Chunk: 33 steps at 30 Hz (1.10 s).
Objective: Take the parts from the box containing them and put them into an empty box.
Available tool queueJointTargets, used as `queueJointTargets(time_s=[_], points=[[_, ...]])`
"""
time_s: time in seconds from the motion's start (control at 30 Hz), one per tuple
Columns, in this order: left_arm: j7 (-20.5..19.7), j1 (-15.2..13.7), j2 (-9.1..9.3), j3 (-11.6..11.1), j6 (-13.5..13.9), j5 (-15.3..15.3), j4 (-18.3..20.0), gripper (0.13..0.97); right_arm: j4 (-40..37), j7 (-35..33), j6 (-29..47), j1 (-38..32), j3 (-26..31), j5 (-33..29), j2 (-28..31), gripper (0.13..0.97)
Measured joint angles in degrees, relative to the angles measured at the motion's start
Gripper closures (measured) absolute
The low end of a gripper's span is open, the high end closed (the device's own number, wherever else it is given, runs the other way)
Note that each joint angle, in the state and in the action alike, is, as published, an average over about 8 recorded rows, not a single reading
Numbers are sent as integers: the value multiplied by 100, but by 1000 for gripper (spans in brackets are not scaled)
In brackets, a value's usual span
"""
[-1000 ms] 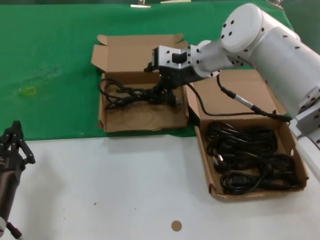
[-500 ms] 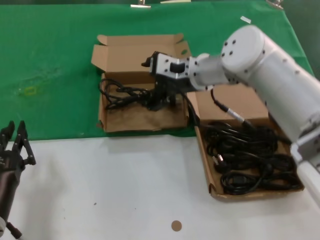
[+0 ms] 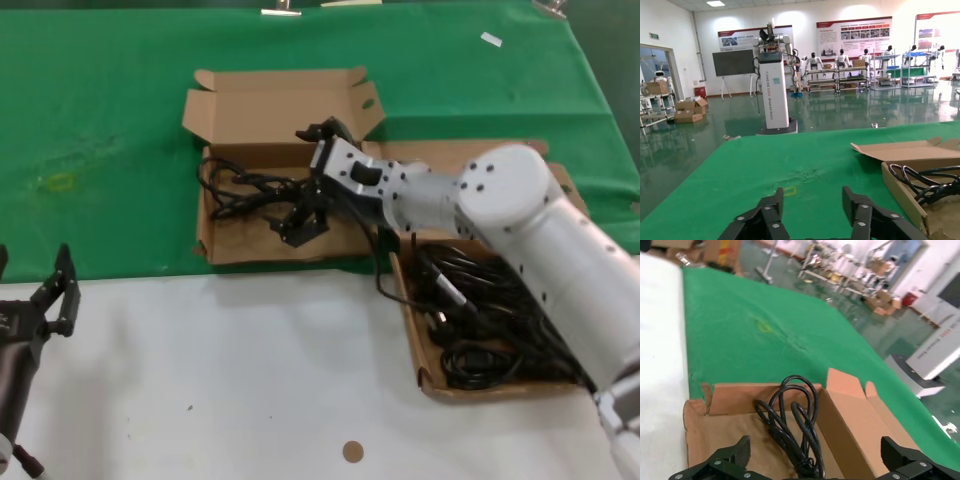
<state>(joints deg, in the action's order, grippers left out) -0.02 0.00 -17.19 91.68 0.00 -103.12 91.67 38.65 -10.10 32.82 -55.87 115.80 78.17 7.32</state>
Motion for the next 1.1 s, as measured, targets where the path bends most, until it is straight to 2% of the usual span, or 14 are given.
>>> queueJointTargets(time_s=[0.17,0.23,0.43,0.47,0.73,1.03,1.1], points=[[0,0,0,0,0,1,0,723,490,93,-301,516,-223,229,91,183],[0,0,0,0,0,1,0,669,687,130,-423,725,-313,321,128,158],[0,0,0,0,0,0,0,506,1277,243,-790,1346,-581,601,238,151],[0,0,0,0,0,0,0,506,1376,262,-852,1450,-626,647,256,147],[0,0,0,0,0,0,0,309,2152,410,-1332,2268,-979,1013,401,129],[3,0,0,0,0,0,0,185,3030,577,-1876,3194,-1379,1426,564,129],[3,0,0,0,0,0,0,185,3228,615,-1998,3402,-1469,1519,601,129]])
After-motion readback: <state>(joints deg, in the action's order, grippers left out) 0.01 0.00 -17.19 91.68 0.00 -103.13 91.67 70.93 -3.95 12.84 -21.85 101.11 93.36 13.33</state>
